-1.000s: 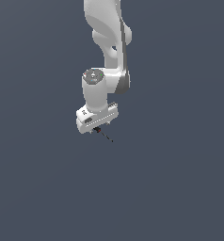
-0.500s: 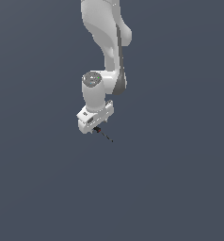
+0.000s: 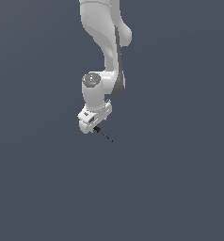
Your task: Pick up the object and move it to a goal position.
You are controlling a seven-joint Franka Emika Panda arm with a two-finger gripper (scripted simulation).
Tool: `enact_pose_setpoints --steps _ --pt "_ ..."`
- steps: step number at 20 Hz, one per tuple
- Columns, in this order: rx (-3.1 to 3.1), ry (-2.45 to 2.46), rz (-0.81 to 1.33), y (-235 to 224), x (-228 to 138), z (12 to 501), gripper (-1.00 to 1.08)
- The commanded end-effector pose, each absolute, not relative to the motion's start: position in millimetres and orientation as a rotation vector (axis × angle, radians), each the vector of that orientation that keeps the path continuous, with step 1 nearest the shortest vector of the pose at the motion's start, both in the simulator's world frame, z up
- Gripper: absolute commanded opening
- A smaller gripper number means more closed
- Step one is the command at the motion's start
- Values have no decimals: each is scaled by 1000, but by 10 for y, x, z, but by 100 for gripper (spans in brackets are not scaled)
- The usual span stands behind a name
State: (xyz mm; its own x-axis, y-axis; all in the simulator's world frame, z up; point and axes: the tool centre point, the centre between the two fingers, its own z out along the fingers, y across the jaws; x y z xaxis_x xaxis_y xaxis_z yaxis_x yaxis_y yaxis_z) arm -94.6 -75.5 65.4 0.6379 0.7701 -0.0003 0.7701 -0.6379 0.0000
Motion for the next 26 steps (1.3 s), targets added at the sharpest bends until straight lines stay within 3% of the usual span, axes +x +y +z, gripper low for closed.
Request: enact_pose_setpoints --steps 1,21,22,26 --pt "2838 1347 0 -755 -953 648 100" --pt "2838 1347 0 -756 -959 147 100" --pt "2838 1347 0 -756 -959 147 -100" --pt "2838 1347 0 -756 -959 147 -100"
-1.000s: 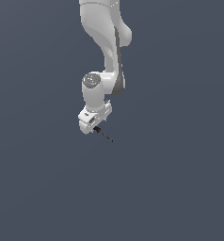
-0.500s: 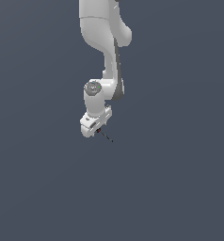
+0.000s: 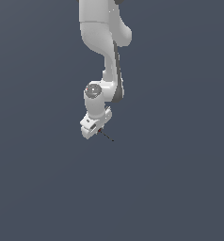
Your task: Pick up the object and move it to a goal position.
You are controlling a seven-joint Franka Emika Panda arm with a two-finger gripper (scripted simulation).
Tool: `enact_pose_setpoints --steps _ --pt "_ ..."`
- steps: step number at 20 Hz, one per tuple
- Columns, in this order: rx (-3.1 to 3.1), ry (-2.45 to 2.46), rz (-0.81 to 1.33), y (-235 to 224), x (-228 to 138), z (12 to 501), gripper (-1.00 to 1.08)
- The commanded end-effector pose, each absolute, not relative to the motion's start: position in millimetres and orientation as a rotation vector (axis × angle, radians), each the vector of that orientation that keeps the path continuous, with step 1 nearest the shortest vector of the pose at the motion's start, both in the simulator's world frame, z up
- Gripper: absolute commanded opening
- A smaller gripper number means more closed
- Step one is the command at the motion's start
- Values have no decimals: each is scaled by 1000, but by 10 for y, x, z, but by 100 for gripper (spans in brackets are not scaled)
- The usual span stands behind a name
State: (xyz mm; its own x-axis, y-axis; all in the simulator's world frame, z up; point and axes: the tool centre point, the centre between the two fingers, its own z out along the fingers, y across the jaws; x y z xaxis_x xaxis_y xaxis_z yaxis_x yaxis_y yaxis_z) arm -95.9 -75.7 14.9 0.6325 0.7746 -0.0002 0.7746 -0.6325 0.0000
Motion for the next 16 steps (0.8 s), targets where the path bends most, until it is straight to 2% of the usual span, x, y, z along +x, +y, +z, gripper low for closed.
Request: enact_pose_setpoints --steps 1,9,16 --pt "2838 1347 0 -756 -959 147 -100" --pt "2838 1347 0 -724 -953 150 -100" --pt "2838 1347 0 -399 -904 175 -100"
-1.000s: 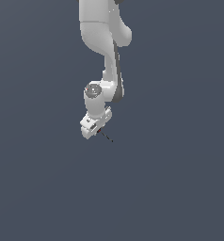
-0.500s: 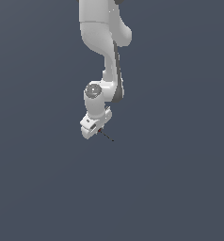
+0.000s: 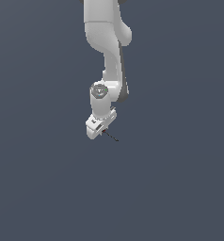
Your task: Pick up the object and move it to a goal position.
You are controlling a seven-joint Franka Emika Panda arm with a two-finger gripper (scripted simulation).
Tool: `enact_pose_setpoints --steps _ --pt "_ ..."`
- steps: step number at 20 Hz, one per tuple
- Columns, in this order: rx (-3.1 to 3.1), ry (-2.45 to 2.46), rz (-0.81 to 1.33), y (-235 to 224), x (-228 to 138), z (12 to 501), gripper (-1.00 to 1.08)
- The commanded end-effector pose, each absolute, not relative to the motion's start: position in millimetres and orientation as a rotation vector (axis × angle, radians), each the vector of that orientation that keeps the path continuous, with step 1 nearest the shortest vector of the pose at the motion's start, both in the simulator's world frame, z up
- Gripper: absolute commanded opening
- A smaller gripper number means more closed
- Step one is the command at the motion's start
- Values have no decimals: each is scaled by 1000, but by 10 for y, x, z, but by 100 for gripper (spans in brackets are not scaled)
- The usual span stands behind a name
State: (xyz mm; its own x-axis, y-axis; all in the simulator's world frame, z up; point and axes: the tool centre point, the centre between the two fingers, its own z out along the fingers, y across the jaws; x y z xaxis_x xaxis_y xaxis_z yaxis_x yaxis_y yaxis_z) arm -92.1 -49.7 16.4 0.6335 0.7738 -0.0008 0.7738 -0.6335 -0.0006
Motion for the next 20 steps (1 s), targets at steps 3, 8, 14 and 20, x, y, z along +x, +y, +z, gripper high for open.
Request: enact_pose_setpoints --steps 3,8,14,20 --pt "-2838 -1347 0 -151 -864 194 -100" --pt "-2838 -1347 0 405 -771 237 -100" --pt "-2838 -1347 0 1031 -653 286 -100" --pt "-2838 -1347 0 1409 -565 315 -100"
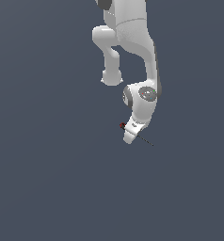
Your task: Pick up the object and move it to a goal position.
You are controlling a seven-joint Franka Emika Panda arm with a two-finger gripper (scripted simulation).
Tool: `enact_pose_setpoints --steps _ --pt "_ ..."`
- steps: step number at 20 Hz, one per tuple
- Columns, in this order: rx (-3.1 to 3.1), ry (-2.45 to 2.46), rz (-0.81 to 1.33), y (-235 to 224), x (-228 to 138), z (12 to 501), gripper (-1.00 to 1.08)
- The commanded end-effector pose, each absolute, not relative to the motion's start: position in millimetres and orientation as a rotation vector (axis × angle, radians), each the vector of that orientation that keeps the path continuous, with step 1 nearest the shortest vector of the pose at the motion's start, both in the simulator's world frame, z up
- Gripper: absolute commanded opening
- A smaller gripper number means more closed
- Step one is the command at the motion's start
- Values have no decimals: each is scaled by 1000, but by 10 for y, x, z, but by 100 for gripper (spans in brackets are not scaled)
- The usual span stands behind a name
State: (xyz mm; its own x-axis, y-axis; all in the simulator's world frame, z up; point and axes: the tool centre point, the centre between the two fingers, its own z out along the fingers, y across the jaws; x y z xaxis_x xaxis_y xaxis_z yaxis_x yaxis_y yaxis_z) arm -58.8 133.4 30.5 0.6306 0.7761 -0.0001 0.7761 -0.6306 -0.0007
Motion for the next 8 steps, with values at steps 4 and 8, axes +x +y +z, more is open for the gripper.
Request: enact_pose_setpoints --steps 4,8 --pt "-2838 -1347 0 1497 -538 321 -100" --pt "-2838 -1347 0 1475 -535 319 -100"
